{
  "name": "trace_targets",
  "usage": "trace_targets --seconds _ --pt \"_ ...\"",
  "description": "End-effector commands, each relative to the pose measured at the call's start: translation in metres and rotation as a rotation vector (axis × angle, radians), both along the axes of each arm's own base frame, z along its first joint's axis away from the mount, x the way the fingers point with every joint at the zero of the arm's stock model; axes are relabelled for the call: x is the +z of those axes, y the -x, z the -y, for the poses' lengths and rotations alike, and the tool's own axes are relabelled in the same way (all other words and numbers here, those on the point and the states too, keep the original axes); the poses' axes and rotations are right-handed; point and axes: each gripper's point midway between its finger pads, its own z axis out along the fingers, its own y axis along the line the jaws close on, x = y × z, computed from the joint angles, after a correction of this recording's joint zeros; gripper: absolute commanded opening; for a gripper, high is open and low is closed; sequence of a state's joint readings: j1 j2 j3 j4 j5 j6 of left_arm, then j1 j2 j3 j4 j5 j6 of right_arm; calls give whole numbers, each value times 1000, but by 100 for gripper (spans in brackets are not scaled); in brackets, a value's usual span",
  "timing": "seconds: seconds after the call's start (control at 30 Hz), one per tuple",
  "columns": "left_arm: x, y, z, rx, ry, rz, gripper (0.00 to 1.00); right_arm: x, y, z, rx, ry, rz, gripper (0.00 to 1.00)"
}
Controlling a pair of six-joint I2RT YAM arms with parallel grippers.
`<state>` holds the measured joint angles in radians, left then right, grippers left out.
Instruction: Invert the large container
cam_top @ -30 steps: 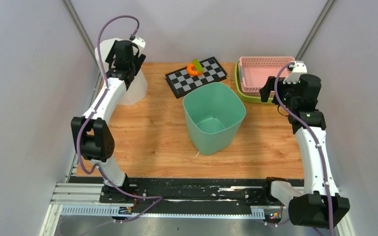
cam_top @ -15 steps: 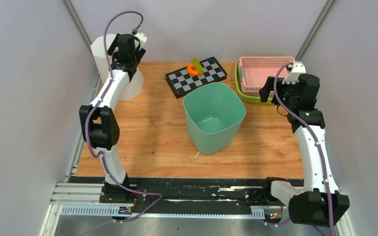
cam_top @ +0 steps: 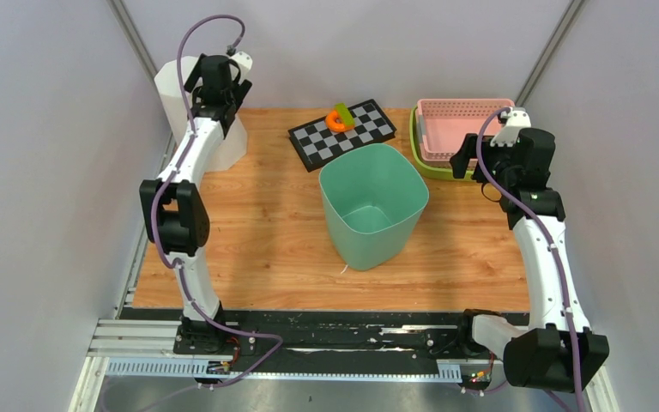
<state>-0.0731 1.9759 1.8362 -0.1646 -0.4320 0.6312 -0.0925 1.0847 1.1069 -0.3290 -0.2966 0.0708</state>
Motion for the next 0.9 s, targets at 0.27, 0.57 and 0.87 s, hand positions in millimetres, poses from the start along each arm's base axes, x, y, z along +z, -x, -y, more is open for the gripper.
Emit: trace_targets --seconds 0.27,0.57,0.87 --pt "87 83 47 -207 199 125 100 54 28 -25 210 95 210 90" --pt "70 183 105 -495 379 22 100 76 73 -62 491 193 263 89" --pt "-9 254 142 -744 433 -178 100 43 124 -97 772 613 122 88"
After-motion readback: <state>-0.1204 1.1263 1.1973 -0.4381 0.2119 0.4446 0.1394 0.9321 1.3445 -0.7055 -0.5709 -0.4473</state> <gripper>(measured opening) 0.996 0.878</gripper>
